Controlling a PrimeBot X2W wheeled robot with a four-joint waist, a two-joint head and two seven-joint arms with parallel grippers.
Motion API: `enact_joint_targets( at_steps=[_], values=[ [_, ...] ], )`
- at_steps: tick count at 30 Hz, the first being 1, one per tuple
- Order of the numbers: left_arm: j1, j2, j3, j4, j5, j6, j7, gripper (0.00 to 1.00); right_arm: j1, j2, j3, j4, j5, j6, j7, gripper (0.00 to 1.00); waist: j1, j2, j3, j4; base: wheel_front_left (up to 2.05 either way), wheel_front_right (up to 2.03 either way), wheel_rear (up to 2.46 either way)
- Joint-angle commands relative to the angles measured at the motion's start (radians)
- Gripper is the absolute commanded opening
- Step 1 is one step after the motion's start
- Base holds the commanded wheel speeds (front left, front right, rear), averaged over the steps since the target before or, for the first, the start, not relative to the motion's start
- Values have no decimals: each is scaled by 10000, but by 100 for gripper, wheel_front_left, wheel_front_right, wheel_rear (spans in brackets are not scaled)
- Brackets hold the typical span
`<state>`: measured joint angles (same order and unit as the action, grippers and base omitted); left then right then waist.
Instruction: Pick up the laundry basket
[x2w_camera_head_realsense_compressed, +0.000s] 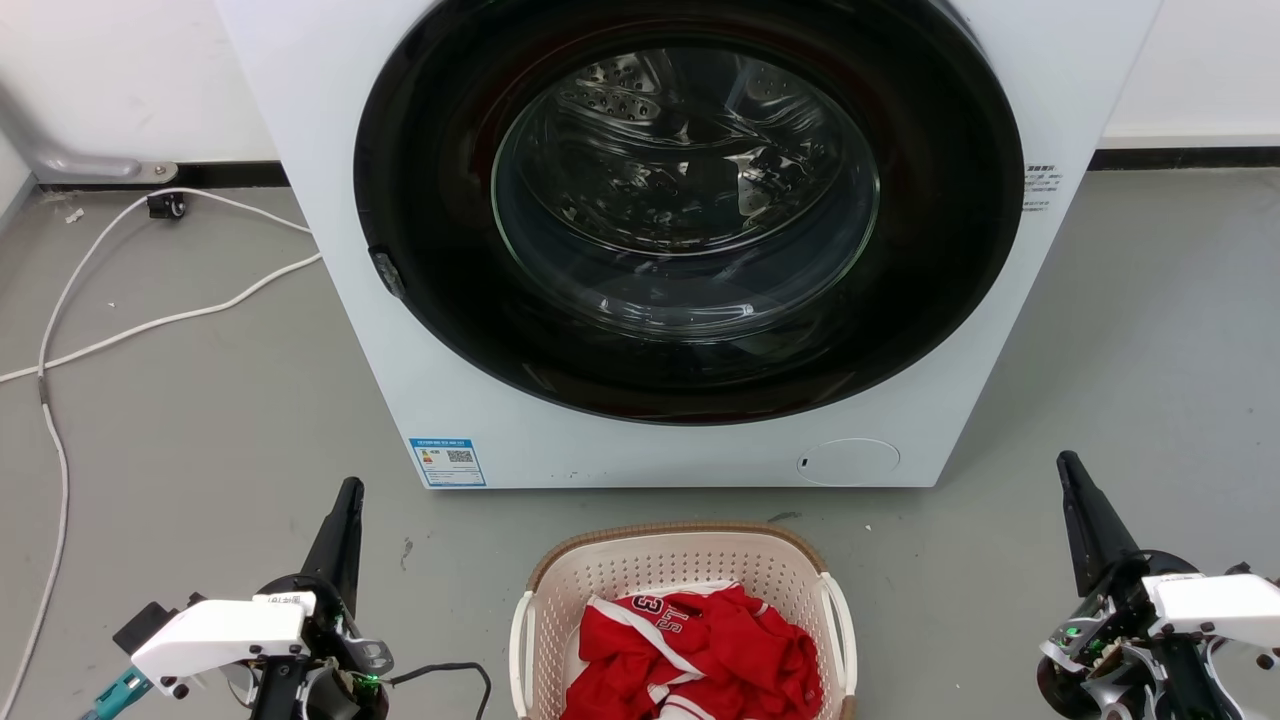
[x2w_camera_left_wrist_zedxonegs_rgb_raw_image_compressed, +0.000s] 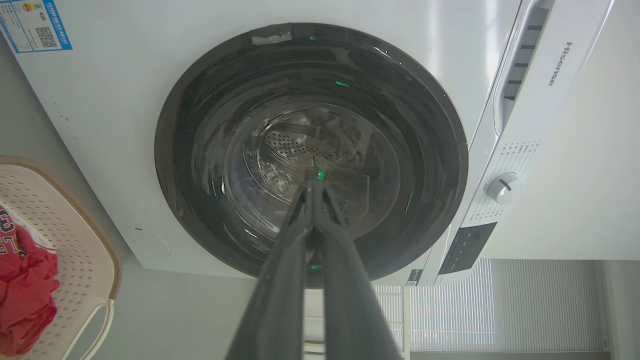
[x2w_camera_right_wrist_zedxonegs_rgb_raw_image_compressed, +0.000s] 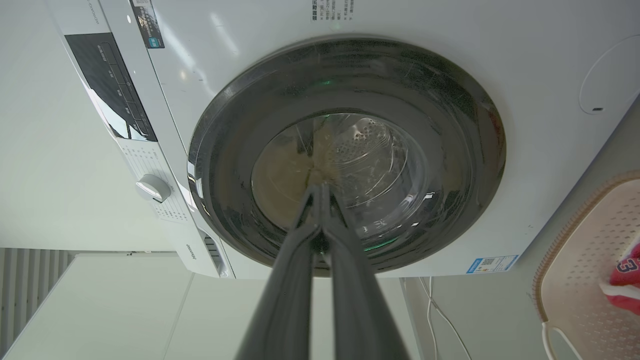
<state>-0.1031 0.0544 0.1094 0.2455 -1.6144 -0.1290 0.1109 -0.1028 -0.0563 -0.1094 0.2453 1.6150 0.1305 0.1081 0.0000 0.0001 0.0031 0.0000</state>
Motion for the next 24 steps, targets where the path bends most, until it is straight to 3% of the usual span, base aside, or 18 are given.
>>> enact_joint_targets(
  at_steps=[1,24],
  values=[
    [-104,-5,35,11,50,-33,-1,0,-111,42,-18,11,-53,4,43,0,0,-1,0,0,0,0,0],
    [-106,-15,49,12,63,-33,17,0,-114,53,-32,11,-76,4,48,0,0,-1,0,0,0,0,0]
  ],
)
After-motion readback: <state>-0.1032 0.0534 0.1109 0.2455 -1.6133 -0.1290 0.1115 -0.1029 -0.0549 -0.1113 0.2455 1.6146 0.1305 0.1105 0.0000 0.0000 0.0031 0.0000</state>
